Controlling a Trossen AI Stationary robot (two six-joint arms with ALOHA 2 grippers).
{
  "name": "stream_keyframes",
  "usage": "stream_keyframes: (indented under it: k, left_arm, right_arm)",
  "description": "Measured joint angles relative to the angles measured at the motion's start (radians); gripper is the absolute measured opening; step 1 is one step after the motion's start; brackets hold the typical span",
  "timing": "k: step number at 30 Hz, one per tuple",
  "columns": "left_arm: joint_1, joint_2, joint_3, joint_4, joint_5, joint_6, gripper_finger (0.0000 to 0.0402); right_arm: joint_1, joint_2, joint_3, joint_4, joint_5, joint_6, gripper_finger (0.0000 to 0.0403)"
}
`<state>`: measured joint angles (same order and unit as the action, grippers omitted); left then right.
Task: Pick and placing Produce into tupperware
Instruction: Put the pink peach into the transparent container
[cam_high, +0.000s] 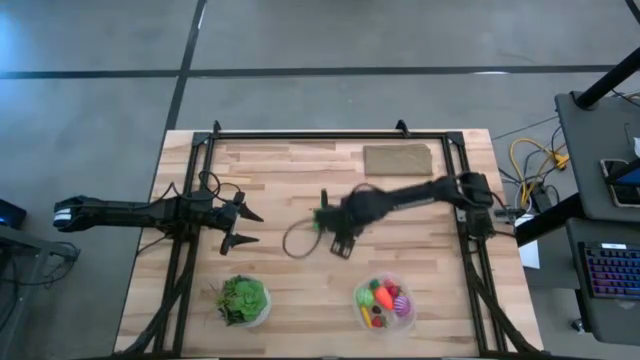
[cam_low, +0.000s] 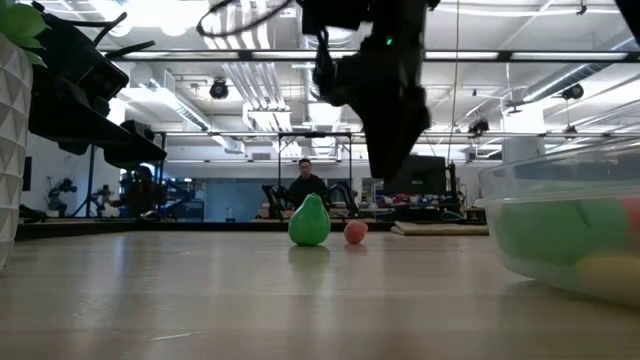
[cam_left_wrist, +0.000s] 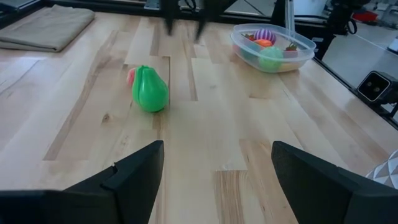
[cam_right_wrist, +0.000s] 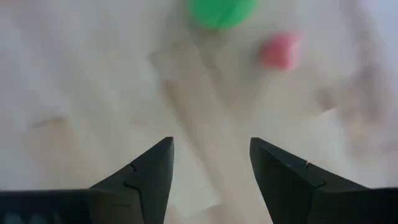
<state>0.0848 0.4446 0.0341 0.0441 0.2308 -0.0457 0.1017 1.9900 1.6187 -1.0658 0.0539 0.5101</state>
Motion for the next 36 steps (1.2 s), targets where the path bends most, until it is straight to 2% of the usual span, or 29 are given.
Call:
stream_keyframes:
  k: [8, 13, 19, 27, 36]
  left_arm:
    - [0.0, 0.0, 0.0, 0.0, 0.0, 0.0, 0.0283]
    - [0.0, 0.0, 0.0, 0.0, 0.0, 0.0, 0.0283]
    - [0.0, 0.0, 0.0, 0.0, 0.0, 0.0, 0.0283]
    - [0.0, 0.0, 0.0, 0.0, 0.0, 0.0, 0.0283]
    - [0.0, 0.0, 0.0, 0.0, 0.0, 0.0, 0.0283]
  right_arm:
    - [-0.112, 0.0, 0.004, 0.01, 0.0, -0.466, 0.0203]
    - [-0.151, 0.007, -0.001, 0.069, -0.004, -0.649, 0.0203]
    - [-0.206, 0.062, -0.004, 0.078, -0.027, -0.687, 0.0203]
    - [-0.213, 0.122, -0.004, 0.084, -0.029, -0.746, 0.0203]
    - [-0.211, 0.152, -0.003, 0.139, -0.029, -0.695, 0.0203]
